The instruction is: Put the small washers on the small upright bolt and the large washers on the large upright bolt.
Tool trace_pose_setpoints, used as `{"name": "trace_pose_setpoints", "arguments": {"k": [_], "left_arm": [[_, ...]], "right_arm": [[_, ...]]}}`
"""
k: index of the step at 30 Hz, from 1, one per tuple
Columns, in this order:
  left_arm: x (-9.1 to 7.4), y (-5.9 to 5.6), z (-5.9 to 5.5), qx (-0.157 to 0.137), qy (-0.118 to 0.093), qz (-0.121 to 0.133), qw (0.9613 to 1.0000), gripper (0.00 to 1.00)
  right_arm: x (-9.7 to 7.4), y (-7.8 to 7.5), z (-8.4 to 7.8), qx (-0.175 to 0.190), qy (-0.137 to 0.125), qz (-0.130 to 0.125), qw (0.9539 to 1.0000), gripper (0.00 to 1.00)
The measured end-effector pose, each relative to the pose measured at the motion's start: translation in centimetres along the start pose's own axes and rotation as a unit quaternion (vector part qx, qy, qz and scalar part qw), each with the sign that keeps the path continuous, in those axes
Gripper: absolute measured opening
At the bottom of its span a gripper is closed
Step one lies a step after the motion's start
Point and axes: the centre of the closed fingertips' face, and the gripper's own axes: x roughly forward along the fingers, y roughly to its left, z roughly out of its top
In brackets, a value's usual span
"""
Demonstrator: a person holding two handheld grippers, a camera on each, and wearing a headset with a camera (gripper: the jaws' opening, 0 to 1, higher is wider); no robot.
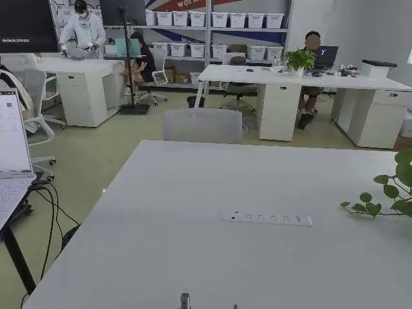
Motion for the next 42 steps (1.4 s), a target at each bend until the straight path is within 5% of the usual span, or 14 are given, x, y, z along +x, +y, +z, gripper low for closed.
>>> {"name": "trace_pose_setpoints", "arguments": {"k": [13,42], "left_arm": [[-0.8,1.9,0.3,-0.003,-0.001,0.020,0.9998,0.90],[0.2,1.3,0.1,0.006,0.012,0.008,0.9999,0.89]], "right_arm": [[0.2,-0.1,-0.4,0.010,0.001,0.000,0.9999,0.88],[0.1,-0.9,0.6,0.030,-0.015,-0.001,0.9994,0.85]]}}
